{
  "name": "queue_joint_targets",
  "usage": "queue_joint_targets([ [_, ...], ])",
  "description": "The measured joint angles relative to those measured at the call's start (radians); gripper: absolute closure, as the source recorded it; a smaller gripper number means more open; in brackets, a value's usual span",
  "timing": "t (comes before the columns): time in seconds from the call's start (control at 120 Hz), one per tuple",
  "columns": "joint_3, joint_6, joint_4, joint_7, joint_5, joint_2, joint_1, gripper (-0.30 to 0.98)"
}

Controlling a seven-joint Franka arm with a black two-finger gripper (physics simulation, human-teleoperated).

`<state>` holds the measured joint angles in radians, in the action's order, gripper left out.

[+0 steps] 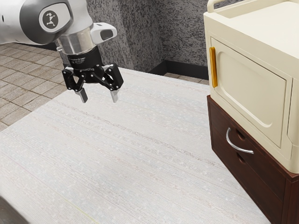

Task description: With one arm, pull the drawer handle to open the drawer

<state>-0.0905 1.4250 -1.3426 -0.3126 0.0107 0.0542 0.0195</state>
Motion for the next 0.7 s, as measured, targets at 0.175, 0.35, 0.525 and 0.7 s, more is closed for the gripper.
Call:
queue_joint_targets([
  [0.175, -0.002, -0.001, 0.002, 0.000, -0.016, -0.002, 0.004, 0.00],
  [0.35, -0.013, -0.029, 0.094, -0.003, -0.050, -0.079, 0.001, 0.00],
  [0.525, 0.065, -0.145, 0.130, -0.165, -0.091, -0.165, 0.025, 0.00],
  [0.7, 0.111, -0.167, 0.110, -0.359, -0.099, -0.132, 0.002, 0.00],
])
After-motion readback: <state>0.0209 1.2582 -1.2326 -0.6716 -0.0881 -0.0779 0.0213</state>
